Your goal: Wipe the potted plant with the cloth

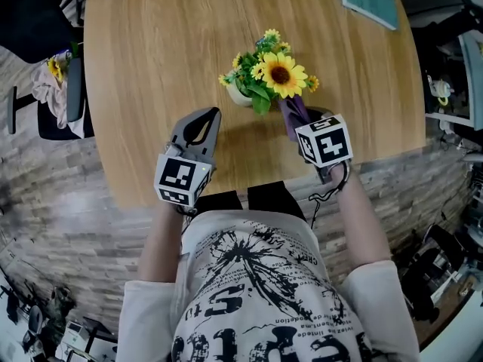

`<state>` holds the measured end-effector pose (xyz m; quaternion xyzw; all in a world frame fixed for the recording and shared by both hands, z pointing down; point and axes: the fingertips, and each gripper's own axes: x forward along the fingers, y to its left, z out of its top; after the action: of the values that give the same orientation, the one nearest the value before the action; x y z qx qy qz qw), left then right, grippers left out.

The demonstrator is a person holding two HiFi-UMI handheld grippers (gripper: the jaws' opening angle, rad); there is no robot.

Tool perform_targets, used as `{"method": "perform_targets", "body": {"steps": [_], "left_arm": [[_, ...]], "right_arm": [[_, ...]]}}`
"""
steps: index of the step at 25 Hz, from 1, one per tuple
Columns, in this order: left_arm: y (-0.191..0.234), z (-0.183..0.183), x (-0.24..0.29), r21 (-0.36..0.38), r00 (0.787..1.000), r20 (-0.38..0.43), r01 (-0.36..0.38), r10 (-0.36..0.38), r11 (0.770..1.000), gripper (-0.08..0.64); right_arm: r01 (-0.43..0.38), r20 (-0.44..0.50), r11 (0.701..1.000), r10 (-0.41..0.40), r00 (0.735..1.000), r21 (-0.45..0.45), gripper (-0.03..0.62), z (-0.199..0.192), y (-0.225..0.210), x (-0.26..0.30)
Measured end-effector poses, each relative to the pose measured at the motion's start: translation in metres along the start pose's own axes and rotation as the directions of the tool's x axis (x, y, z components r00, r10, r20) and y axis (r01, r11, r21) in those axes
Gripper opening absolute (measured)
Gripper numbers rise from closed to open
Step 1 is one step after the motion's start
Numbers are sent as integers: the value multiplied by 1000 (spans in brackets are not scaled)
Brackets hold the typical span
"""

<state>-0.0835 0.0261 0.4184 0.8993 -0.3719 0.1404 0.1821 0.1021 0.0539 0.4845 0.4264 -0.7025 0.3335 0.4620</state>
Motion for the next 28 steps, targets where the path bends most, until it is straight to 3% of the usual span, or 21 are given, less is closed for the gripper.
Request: {"method": "perform_targets", "body": {"steps": [6, 11, 15, 17, 23, 28], "left_arm": [[-4, -6, 18, -22, 1000, -11, -28, 28, 999, 8], [-9, -6, 36, -11, 1000, 2, 23, -23, 1000, 275], [-16, -3, 47, -3, 995, 38, 90, -90, 996, 516], [-18, -5, 55, -3, 992, 35, 120, -119, 993, 543], [-26, -6, 80, 104, 979, 1, 201, -202, 974, 588], [-21, -3, 102, 142, 971, -26, 241, -239, 960, 590]], "right_arm": [[90, 45, 995, -88, 995, -47, 93, 16, -47, 0], [79, 85, 997, -76, 993, -27, 92, 31, -62, 3], [51, 95, 997, -45, 995, -63, 92, 39, -66, 10], [42, 102, 996, -34, 994, -74, 94, 43, -70, 13], [41, 123, 995, -30, 992, -90, 94, 59, -81, 17], [66, 138, 986, -45, 989, -151, 94, 68, -85, 19]]}}
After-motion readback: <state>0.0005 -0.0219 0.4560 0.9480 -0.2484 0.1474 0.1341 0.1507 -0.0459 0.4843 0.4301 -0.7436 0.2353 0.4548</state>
